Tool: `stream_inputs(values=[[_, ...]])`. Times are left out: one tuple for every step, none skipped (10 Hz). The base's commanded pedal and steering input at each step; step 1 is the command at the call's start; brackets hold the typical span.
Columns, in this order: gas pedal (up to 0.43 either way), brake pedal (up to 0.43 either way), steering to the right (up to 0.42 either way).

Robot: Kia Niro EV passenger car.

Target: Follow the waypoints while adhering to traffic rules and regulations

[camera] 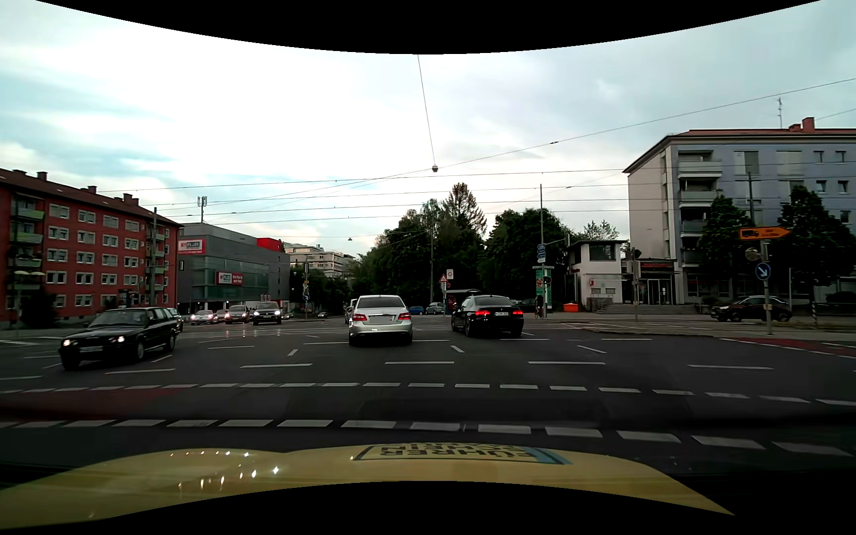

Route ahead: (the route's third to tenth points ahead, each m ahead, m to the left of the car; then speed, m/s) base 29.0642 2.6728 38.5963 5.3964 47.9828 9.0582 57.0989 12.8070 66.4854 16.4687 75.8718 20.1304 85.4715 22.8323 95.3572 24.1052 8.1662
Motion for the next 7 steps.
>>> stream_inputs(values=[[0.197,0.000,-0.080],[0.197,0.000,-0.080],[0.197,0.000,-0.081],[0.197,0.000,-0.080],[0.197,0.000,-0.076],[0.197,0.000,-0.069],[0.197,0.000,-0.065]])
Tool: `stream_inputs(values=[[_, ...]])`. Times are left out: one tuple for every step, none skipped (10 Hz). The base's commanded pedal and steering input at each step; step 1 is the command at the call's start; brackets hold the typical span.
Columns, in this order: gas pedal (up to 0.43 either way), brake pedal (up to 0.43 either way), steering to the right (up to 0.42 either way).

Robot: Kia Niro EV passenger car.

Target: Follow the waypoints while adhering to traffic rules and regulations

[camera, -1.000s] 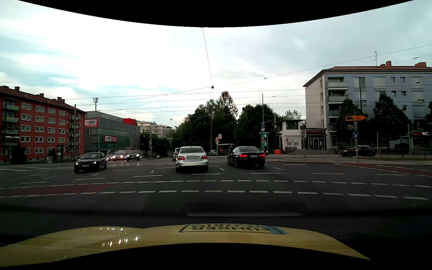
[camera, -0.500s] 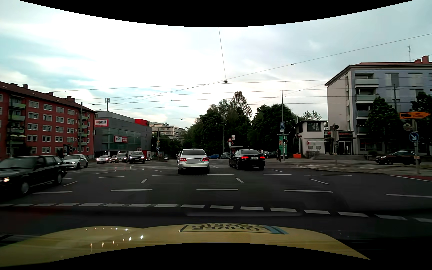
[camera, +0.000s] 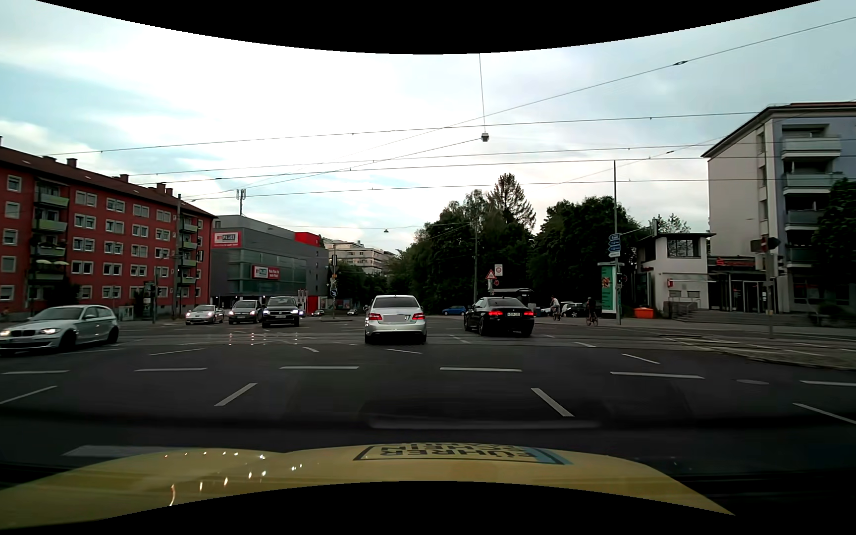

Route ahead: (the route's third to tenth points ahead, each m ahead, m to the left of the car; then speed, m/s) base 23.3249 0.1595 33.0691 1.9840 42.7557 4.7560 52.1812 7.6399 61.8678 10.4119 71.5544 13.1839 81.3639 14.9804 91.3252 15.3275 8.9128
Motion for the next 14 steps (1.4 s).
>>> stream_inputs(values=[[0.197,0.000,-0.061],[0.197,0.000,-0.057],[0.197,0.000,-0.053],[0.197,0.000,-0.047],[0.177,0.000,-0.038],[0.177,0.000,-0.028],[0.157,0.000,-0.020],[0.138,0.000,-0.014],[0.079,0.000,-0.014],[0.079,0.000,-0.014],[0.079,0.000,-0.013],[0.079,0.000,-0.013],[0.079,0.000,-0.012],[0.079,0.000,-0.011]])
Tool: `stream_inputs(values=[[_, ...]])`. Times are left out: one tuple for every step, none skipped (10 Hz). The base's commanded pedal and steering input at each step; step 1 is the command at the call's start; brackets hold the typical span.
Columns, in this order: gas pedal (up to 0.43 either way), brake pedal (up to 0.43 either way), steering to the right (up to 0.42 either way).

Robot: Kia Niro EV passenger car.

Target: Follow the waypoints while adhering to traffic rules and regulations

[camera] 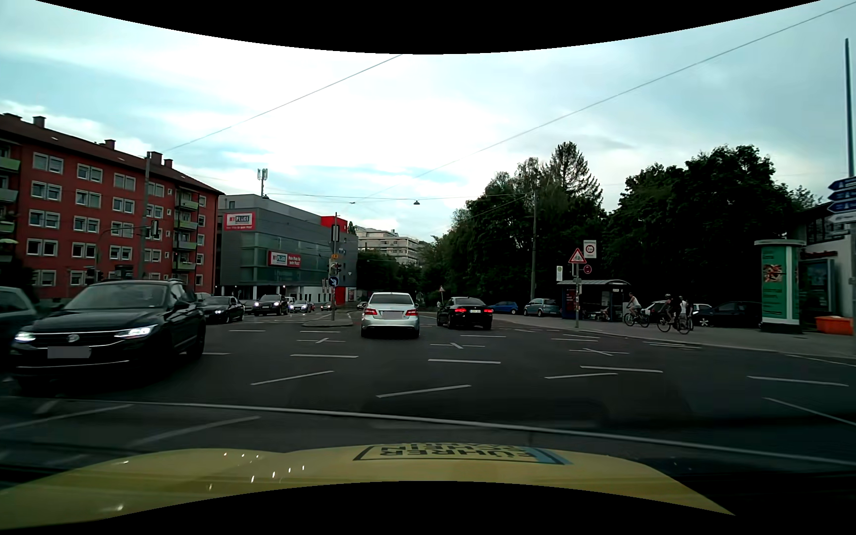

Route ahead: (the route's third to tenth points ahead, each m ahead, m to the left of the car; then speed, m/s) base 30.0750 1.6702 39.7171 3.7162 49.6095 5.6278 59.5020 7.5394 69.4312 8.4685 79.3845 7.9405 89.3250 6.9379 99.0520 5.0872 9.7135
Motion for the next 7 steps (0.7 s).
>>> stream_inputs(values=[[0.087,0.000,-0.013],[0.087,0.000,-0.021],[0.087,0.000,-0.026],[0.087,0.000,-0.021],[0.098,0.000,-0.021],[0.079,0.000,-0.020],[0.079,0.000,-0.014]])
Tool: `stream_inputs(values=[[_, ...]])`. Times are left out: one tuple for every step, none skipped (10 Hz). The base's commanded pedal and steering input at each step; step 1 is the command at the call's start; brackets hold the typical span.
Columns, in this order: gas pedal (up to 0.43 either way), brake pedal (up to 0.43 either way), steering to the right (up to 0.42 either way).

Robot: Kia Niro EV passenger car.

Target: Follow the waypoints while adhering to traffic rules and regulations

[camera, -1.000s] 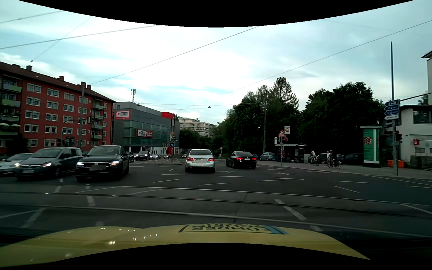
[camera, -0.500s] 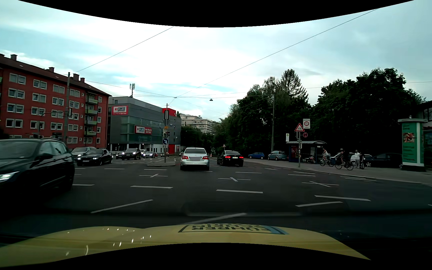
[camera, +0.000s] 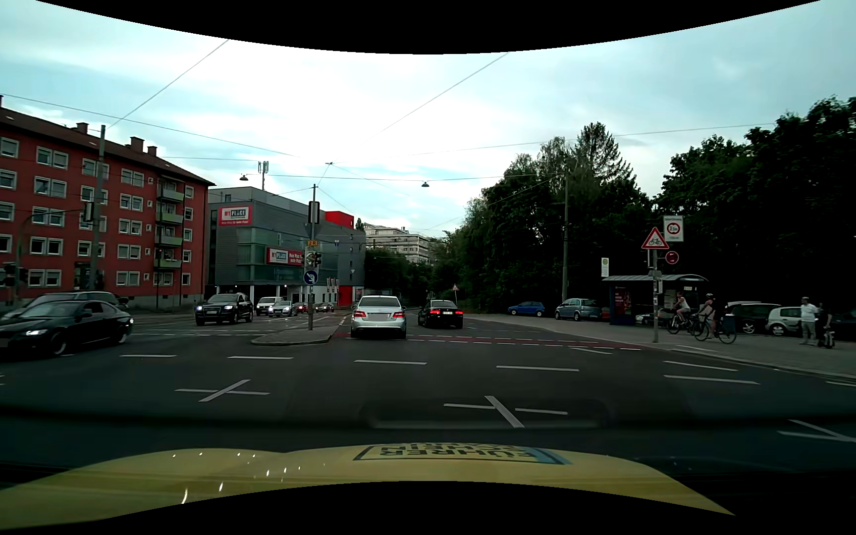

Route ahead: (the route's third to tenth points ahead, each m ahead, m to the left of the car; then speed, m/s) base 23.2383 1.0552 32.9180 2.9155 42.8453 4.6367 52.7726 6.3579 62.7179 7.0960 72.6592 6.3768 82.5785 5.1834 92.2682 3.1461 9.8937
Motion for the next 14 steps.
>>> stream_inputs(values=[[0.079,0.000,-0.014],[0.079,0.000,-0.015],[0.079,0.000,-0.014],[0.079,0.000,-0.014],[0.079,0.000,-0.013],[0.079,0.000,-0.013],[0.079,0.000,-0.013],[0.079,0.000,-0.013],[0.079,0.000,-0.019],[0.079,0.000,-0.023],[0.079,0.000,-0.024],[0.067,0.000,-0.024],[0.067,0.000,-0.022],[0.067,0.000,-0.019]])
